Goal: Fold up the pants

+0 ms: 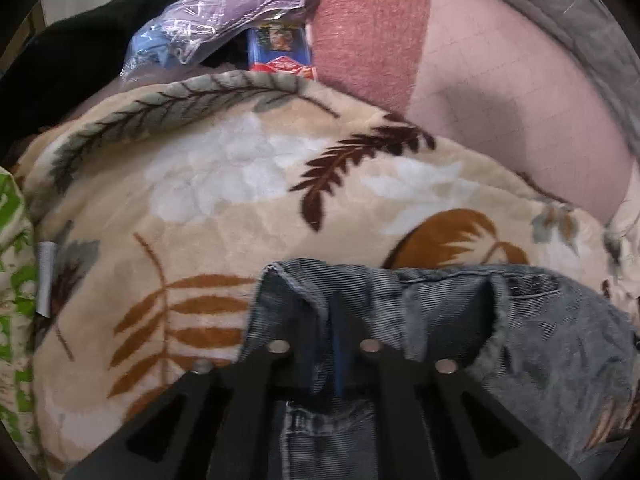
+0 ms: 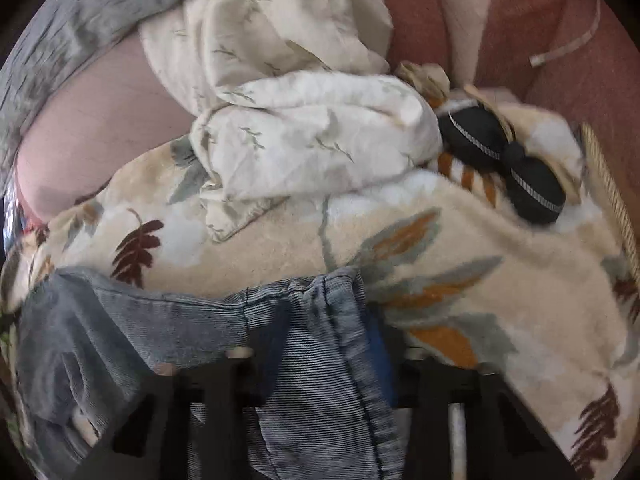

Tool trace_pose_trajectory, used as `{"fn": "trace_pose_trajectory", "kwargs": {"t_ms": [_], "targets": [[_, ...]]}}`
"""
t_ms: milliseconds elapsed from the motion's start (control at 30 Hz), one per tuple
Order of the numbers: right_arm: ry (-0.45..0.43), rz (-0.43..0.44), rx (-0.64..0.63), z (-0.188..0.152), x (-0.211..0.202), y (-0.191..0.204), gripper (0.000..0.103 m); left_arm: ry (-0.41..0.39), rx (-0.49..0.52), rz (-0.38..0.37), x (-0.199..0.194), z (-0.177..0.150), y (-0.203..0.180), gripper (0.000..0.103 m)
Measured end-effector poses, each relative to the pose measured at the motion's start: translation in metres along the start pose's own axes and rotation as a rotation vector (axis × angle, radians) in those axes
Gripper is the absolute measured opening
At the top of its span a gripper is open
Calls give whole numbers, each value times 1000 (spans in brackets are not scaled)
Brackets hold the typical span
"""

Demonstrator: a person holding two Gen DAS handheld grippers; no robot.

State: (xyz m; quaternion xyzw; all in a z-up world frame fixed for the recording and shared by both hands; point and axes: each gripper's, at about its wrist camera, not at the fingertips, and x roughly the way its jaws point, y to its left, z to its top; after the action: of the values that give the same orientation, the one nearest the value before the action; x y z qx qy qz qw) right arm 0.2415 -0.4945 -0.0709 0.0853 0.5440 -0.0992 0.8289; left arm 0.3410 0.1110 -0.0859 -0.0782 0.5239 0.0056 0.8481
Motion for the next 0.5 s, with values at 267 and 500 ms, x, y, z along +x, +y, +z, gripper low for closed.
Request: {"fn": "trace_pose_trajectory", "kwargs": {"t_ms": [267, 500], "targets": [[-165, 48, 31, -5, -68, 1, 15, -120, -57, -78, -58, 0, 3, 3], [-293, 119, 90, -24, -142, 4, 15, -220, -76, -183, -139, -6, 22, 3]]}}
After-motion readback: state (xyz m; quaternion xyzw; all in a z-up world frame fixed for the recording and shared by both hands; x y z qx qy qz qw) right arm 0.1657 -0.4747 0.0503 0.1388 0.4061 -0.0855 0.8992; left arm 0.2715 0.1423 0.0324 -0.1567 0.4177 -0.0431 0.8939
